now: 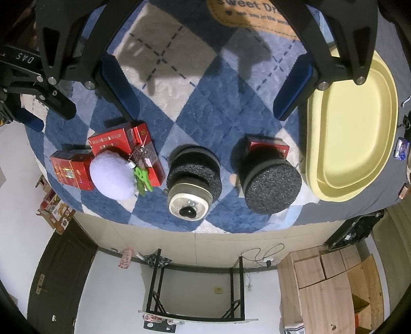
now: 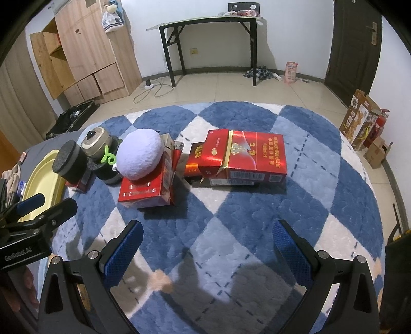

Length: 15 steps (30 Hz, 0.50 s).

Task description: Organize rigid objects

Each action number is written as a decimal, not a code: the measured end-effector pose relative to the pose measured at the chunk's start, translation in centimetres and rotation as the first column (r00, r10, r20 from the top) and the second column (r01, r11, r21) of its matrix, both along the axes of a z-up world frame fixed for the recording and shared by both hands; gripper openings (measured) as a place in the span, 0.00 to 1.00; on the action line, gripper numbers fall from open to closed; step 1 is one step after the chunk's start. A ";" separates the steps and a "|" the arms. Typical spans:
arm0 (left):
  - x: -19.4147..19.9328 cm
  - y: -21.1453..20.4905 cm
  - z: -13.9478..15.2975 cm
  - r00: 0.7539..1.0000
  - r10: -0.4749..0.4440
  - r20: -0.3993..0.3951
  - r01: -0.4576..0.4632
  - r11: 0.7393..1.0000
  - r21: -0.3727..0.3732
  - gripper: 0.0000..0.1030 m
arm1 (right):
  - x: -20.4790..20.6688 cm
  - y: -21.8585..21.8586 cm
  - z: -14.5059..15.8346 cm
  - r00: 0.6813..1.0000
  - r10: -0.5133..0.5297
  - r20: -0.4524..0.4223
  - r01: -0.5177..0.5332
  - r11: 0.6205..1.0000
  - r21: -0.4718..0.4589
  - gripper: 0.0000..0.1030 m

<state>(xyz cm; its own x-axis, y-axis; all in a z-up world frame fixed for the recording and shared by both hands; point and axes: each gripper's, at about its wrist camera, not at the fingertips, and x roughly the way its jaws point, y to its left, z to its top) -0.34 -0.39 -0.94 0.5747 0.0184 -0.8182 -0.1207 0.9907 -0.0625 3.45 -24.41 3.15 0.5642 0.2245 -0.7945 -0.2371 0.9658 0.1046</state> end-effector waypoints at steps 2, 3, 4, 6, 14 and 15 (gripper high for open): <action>0.0 0.0 0.0 1.000 0.002 -0.001 -0.002 1.000 0.000 1.00 | 0.0 0.0 -0.1 1.000 0.001 -0.003 -0.001 1.000 -0.001 1.00; 0.0 0.0 -0.1 1.000 0.003 -0.002 -0.003 1.000 -0.001 1.00 | 0.0 0.0 -0.1 1.000 0.002 -0.003 -0.002 1.000 -0.001 1.00; 0.0 0.1 -0.1 1.000 0.004 -0.004 -0.004 1.000 -0.004 1.00 | 0.0 0.0 -0.1 1.000 0.002 -0.003 -0.002 1.000 -0.001 1.00; 0.1 0.1 -0.3 1.000 0.005 -0.011 -0.005 1.000 -0.011 1.00 | 0.0 0.0 -0.1 1.000 0.002 -0.003 -0.002 1.000 -0.001 1.00; -0.1 0.7 0.3 1.000 0.011 0.001 -0.011 1.000 -0.028 1.00 | 0.0 -0.2 -0.5 1.000 -0.012 -0.016 0.012 1.000 -0.003 1.00; -0.1 1.0 0.5 1.000 0.016 0.004 -0.016 0.999 -0.033 1.00 | 0.1 -0.3 -0.5 1.000 -0.015 -0.017 0.015 1.000 -0.003 1.00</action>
<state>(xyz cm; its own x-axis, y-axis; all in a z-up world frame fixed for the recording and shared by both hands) -0.49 0.57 -0.48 0.5776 0.0011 -0.8163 -0.1366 0.9860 -0.0953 3.51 -24.67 2.61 0.5539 0.2135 -0.8047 -0.2207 0.9696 0.1054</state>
